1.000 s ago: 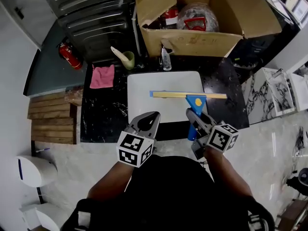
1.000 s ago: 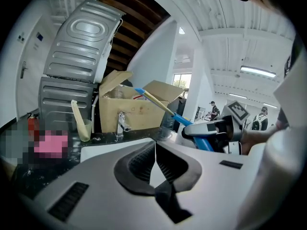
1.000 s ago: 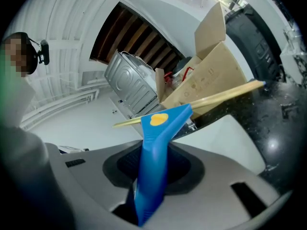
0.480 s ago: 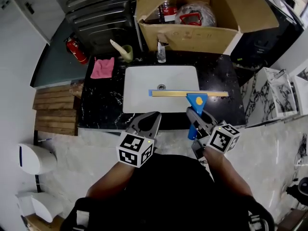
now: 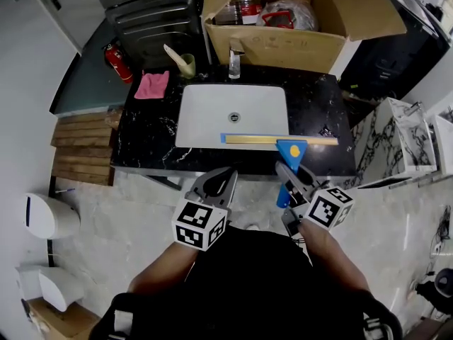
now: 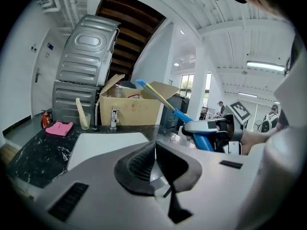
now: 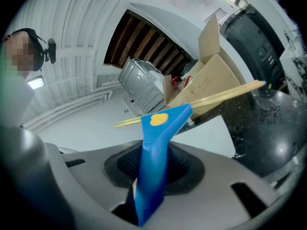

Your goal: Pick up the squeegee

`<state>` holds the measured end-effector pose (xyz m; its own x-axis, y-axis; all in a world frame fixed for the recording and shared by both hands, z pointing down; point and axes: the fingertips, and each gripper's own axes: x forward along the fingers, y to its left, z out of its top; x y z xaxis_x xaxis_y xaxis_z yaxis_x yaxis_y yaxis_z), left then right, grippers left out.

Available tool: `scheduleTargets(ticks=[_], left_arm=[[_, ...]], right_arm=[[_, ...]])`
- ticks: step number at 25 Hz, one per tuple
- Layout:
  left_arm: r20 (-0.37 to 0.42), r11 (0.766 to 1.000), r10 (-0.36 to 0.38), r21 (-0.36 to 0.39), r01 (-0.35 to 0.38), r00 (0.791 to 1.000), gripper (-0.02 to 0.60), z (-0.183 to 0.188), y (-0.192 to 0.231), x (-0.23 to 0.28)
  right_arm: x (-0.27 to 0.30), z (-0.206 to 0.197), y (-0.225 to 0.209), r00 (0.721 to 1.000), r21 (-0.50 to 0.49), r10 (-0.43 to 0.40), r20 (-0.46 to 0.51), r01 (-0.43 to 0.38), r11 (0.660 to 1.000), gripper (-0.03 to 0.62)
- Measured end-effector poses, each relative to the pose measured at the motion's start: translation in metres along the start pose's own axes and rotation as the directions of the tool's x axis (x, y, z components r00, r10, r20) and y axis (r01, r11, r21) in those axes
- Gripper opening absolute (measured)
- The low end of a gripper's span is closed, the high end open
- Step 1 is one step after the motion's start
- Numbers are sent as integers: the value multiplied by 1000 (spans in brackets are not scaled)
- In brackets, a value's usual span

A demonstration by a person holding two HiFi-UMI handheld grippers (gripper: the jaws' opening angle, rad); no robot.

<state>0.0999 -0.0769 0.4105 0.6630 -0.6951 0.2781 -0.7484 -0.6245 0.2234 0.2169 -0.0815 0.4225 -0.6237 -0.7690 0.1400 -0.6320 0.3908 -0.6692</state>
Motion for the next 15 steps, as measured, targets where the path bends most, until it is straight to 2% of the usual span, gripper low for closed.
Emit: scheduleTargets(ticks=[5, 10, 15], left_arm=[[-6, 999, 24, -22, -24, 1000, 17, -17, -16, -10], [5, 991, 41, -126, -40, 999, 17, -22, -15, -23], [0, 992, 69, -104, -69, 998, 17, -24, -8, -37]], right_arm=[[-22, -13, -2, 1000, 17, 13, -10, -13, 1000, 109], [-31, -20, -2, 1000, 21, 14, -14, -14, 1000, 109], [-32, -24, 5, 1000, 18, 19, -12, -19, 1000, 109]])
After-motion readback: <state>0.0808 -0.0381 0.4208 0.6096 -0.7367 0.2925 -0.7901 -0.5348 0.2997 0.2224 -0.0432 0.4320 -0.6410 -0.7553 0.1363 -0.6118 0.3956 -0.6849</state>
